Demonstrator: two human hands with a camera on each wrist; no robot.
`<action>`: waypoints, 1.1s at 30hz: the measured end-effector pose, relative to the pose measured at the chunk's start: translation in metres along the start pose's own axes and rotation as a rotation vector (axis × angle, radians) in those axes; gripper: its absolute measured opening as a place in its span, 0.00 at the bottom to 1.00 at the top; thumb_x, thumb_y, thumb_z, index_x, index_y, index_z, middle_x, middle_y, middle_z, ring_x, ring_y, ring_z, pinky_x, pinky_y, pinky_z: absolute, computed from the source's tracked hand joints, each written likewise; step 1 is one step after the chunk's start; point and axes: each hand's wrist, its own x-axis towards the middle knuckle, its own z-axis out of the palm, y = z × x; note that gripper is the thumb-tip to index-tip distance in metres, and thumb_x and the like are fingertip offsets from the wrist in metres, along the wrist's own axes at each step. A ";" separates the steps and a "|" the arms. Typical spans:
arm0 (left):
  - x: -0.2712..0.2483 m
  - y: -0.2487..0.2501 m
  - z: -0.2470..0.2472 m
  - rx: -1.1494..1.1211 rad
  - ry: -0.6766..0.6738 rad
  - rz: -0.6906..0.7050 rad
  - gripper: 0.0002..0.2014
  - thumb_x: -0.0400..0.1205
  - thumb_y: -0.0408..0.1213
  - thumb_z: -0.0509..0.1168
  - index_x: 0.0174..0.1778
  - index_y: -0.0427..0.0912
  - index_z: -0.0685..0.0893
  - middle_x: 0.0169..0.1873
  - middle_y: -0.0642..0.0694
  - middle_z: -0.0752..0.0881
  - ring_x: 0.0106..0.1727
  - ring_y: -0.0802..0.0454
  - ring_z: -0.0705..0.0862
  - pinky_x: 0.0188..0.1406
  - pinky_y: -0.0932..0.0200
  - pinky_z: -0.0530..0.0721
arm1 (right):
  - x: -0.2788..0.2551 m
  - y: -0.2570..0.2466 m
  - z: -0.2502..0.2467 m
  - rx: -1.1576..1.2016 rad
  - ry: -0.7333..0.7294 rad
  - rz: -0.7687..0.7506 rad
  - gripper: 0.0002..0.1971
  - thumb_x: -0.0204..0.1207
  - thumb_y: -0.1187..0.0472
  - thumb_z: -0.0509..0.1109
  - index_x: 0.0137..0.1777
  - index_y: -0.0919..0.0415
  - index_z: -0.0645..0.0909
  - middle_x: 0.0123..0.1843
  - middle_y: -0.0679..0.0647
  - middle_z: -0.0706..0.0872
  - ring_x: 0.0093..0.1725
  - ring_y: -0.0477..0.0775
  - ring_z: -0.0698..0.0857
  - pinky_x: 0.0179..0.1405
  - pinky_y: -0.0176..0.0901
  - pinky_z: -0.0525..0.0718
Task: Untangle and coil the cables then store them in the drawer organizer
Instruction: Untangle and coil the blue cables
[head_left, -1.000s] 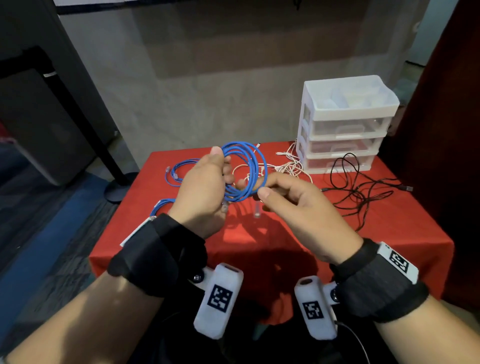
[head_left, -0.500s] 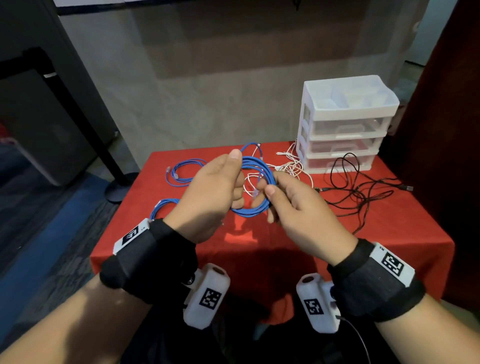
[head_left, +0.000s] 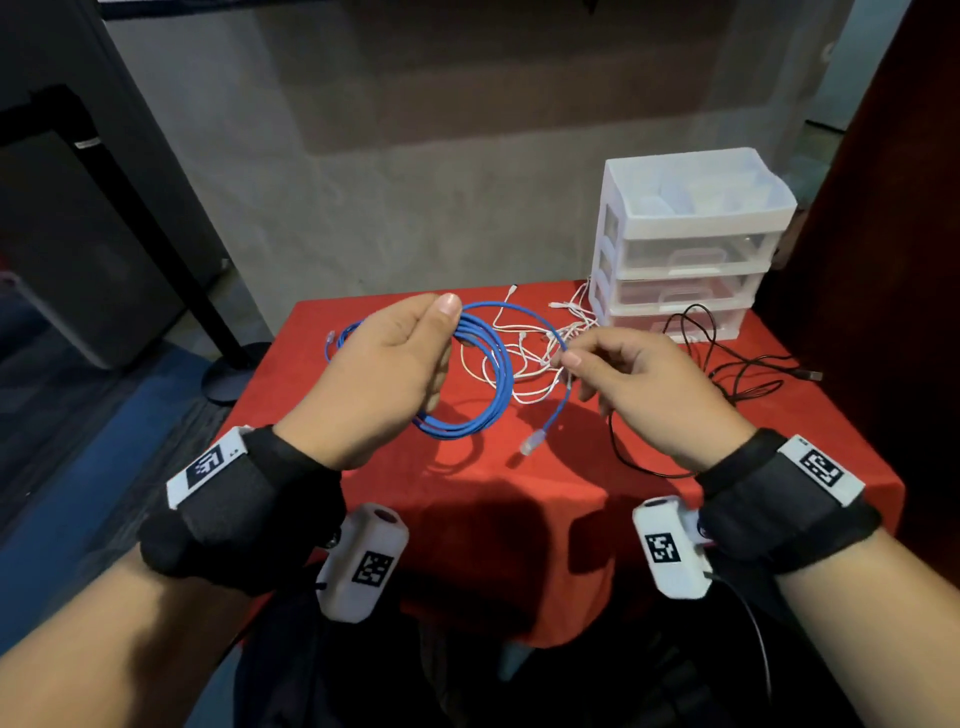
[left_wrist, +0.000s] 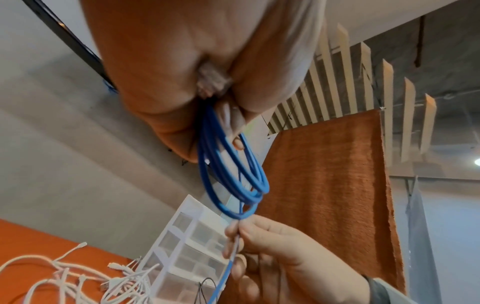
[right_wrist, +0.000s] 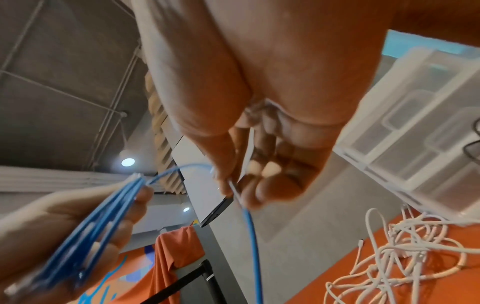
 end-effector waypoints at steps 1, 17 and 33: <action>0.001 -0.005 -0.002 0.005 0.023 -0.009 0.20 0.93 0.46 0.54 0.33 0.47 0.67 0.23 0.51 0.65 0.22 0.55 0.61 0.21 0.61 0.63 | -0.003 -0.001 0.000 0.034 -0.018 0.010 0.07 0.85 0.63 0.71 0.47 0.62 0.88 0.36 0.56 0.86 0.36 0.51 0.84 0.33 0.47 0.81; 0.006 -0.029 0.028 0.065 0.185 -0.116 0.20 0.89 0.54 0.55 0.33 0.49 0.69 0.23 0.48 0.68 0.21 0.51 0.65 0.23 0.50 0.67 | -0.019 -0.044 0.030 0.138 0.034 -0.109 0.08 0.77 0.63 0.80 0.40 0.61 0.84 0.39 0.59 0.85 0.39 0.51 0.84 0.44 0.48 0.86; 0.007 -0.009 0.010 -0.579 0.042 -0.337 0.19 0.93 0.45 0.53 0.35 0.51 0.64 0.24 0.54 0.57 0.20 0.62 0.54 0.13 0.68 0.57 | -0.027 -0.039 0.043 0.264 -0.267 -0.008 0.13 0.88 0.59 0.67 0.52 0.72 0.78 0.34 0.66 0.78 0.28 0.64 0.80 0.32 0.40 0.82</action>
